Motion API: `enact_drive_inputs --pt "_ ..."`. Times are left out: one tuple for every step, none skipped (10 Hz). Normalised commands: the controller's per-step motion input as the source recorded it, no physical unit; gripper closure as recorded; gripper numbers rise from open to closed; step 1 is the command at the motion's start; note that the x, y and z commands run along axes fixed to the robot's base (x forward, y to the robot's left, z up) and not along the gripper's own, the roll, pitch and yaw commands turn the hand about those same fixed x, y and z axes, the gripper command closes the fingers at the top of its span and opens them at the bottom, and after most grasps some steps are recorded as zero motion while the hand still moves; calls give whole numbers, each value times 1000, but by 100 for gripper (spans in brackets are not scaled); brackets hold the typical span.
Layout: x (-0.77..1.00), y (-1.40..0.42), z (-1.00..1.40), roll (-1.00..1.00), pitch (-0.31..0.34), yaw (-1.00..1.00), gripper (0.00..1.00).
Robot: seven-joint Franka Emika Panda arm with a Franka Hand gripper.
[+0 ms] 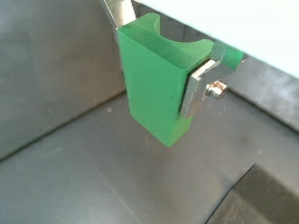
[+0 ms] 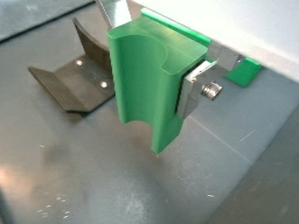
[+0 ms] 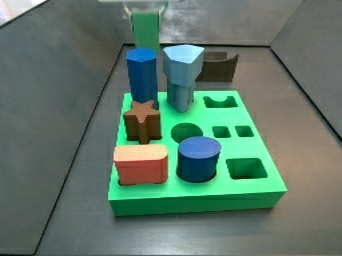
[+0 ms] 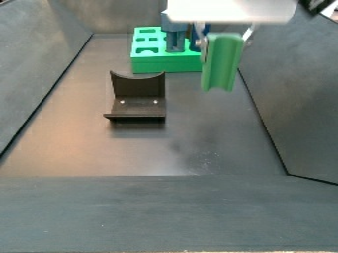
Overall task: Pick up the arch object. Move up. Rotate the arch object. Move to above the board. Insert the arch object.
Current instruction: Move to above the board.
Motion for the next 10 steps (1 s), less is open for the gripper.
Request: enact_drive_inputs --pt "-92 67 1000 152 6 28 100" --pt "-92 65 1000 129 9 19 100" --pt "-88 62 1000 107 10 9 100" --pt "-85 59 1000 78 18 -4 100" --pt "-82 57 1000 57 32 -11 100" --pt "-73 55 1000 36 41 -17 100" --pt "-64 53 1000 17 53 -22 100" --pt "-52 49 1000 -8 68 -26 100" --pt "-44 45 1000 -26 71 -29 100" --pt "-34 41 1000 -42 75 -31 100"
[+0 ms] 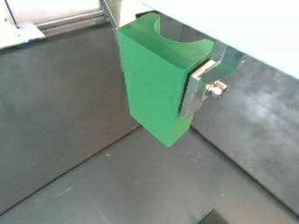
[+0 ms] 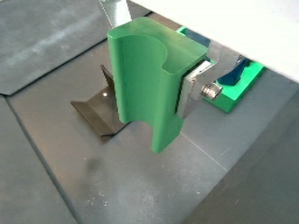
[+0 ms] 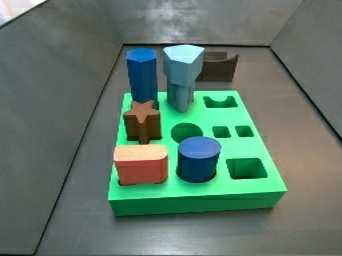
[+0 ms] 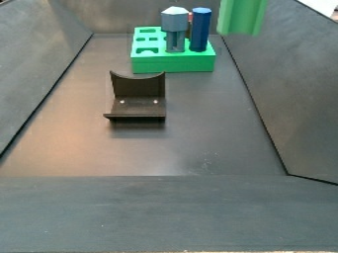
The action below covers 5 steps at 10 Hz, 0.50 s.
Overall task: Pick up the arch object. Move up. Rotate the arch object. Move to above the board. Insert the arch object.
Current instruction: Move to above the board.
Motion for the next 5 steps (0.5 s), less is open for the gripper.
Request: enact_drive_inputs --pt "-20 33 926 -58 78 -31 100" --pt "-7 20 716 -76 80 -32 100" --pt "0 13 562 -85 78 -31 100" --pt "1 8 408 -92 78 -29 100" --pt "4 6 256 -100 76 -29 100"
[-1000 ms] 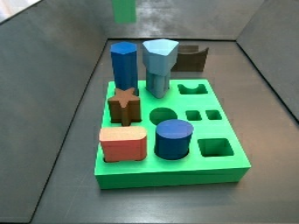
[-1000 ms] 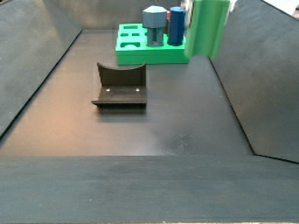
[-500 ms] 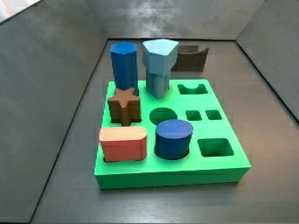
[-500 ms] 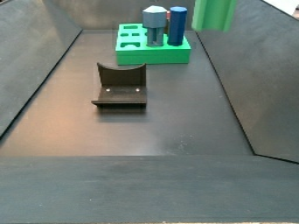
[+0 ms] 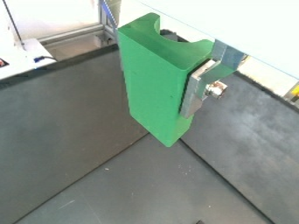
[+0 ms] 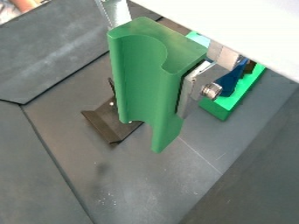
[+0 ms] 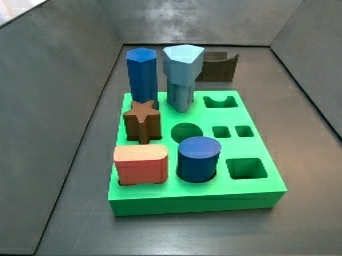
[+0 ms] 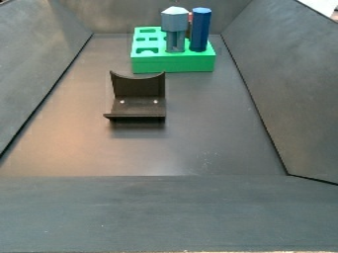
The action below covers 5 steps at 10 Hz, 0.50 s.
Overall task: Pick up the arch object. Move up. Rotate the arch object. Move to above the board. Insert the arch object.
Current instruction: Move to above the board.
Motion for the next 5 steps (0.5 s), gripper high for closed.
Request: enact_drive_inputs --pt "231 -1000 64 -462 350 -395 100" --pt "236 -1000 54 -404 341 -354 100" --pt "249 -1000 60 -258 322 -219 100" --pt "260 -1000 58 -194 268 -130 100" --pt "262 -1000 61 -100 193 -42 100"
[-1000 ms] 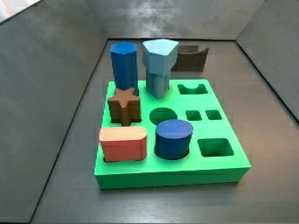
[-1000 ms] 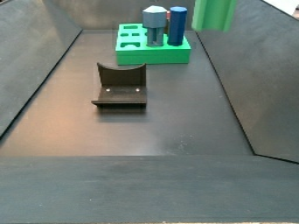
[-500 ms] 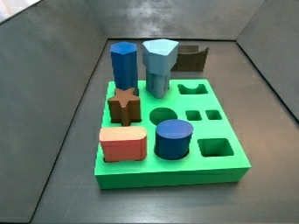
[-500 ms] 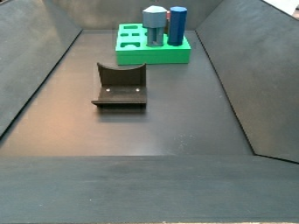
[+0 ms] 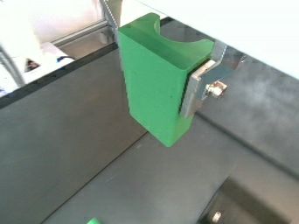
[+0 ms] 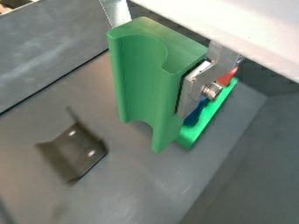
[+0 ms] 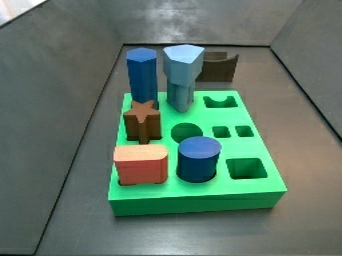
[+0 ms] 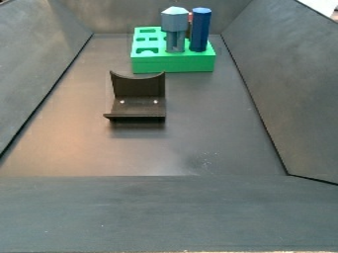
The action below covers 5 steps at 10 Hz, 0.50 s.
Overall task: Pick up the arch object. Move up. Rotate the arch object. Move to above the board. Insert the arch object.
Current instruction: Move to above the board.
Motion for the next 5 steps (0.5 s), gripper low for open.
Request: enact_drive_inputs --pt "264 -1000 64 -44 143 -27 100" --pt "270 -1000 65 -27 117 -6 100" --pt "277 -1000 69 -32 110 -3 100" --pt "289 -1000 76 -7 115 5 100" --pt "304 -1000 78 6 124 7 100"
